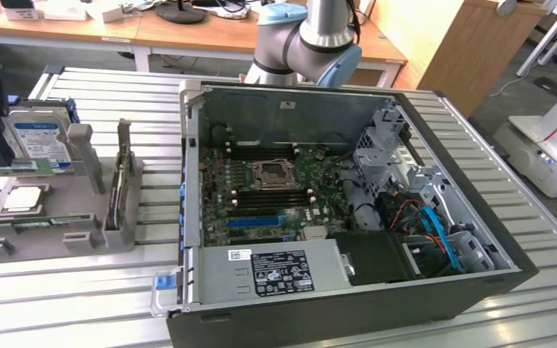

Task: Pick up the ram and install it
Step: 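Pick up the ram and move it above insertion slot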

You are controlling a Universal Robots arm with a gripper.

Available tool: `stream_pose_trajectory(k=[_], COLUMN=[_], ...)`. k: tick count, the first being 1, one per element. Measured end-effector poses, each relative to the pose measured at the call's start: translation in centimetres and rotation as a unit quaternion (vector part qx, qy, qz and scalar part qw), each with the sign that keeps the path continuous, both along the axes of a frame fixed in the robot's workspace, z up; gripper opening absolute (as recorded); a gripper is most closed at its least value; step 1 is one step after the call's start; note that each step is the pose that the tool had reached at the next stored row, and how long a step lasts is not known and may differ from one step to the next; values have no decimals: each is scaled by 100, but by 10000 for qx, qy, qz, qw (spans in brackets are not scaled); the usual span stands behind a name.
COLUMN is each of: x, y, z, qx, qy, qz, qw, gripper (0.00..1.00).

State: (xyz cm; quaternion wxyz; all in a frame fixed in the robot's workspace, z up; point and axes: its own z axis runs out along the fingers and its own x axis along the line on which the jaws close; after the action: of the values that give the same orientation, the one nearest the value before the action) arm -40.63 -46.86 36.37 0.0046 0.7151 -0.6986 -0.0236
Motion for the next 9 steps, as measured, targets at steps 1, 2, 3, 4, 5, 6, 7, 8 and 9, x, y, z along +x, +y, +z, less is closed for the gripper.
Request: stream_pose_trajectory(k=[1,2,3,4,5,6,7,8,9], x=[0,0,0,0,0,0,0,0,0], y=[0,0,0,0,0,0,0,0,0], z=[9,17,26,34,43,52,61,71,81], qx=[0,0,0,0,0,0,0,0,0], qy=[0,0,0,0,0,0,0,0,0], qz=[0,0,0,0,0,0,0,0,0], qw=[10000,10000,10000,10000,10000,10000,10000,10000,10000], gripper=[12,12,12,12,12,12,12,12,12])
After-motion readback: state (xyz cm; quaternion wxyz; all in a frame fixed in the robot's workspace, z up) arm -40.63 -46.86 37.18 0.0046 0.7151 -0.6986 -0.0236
